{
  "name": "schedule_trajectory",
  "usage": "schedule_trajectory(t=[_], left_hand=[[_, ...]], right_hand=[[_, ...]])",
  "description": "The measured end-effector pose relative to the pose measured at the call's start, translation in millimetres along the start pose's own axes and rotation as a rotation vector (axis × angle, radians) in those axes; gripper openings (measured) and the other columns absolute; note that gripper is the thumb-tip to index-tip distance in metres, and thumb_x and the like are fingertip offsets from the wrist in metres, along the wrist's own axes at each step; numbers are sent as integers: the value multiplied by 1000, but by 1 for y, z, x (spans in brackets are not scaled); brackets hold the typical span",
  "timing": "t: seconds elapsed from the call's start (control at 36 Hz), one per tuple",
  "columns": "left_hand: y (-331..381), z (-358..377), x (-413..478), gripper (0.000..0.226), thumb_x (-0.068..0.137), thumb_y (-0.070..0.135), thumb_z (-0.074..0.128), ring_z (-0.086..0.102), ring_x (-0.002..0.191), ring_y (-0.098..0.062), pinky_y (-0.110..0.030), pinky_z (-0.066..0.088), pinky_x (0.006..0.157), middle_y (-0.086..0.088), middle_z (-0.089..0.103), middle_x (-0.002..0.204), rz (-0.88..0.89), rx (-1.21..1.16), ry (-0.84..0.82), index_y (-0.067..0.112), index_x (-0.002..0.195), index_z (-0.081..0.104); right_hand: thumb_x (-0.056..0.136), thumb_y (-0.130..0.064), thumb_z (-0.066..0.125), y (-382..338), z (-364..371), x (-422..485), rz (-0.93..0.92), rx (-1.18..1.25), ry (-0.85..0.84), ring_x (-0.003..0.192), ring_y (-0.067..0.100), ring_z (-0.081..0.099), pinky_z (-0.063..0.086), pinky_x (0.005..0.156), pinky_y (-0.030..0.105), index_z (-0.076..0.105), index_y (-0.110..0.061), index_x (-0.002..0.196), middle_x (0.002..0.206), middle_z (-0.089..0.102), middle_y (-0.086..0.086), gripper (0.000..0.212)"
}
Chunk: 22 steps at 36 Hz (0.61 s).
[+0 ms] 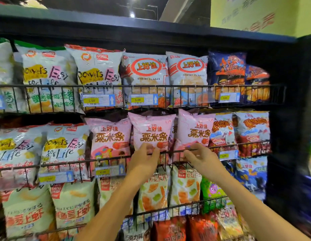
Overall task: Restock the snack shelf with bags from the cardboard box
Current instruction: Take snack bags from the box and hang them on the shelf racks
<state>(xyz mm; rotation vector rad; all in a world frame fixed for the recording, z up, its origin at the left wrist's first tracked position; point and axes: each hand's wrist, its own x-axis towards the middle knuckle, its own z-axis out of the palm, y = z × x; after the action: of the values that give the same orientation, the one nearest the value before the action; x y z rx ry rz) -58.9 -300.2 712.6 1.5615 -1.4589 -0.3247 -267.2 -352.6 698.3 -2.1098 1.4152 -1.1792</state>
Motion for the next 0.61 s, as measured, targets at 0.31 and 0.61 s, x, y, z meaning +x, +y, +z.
schedule_trajectory(t=[0.31,0.61], left_hand=[[47,52,9,49,101,43,50,55,106,-15,-32,47,88,3,59,130,96,-106,-43,26,145,37],[86,127,47,77,99,31,59,41,139,-17,-20,30,97,2,25,163,220,-31,97,33,160,13]], right_hand=[[98,-45,54,49,-53,8,44,146,94,79,1,59,46,65,25,46,-16,138,91,61,-13,50],[93,-47,62,97,-84,93,-146,280,11,133,17,48,44,106,39,10,-33,158,150,41,-7,84]])
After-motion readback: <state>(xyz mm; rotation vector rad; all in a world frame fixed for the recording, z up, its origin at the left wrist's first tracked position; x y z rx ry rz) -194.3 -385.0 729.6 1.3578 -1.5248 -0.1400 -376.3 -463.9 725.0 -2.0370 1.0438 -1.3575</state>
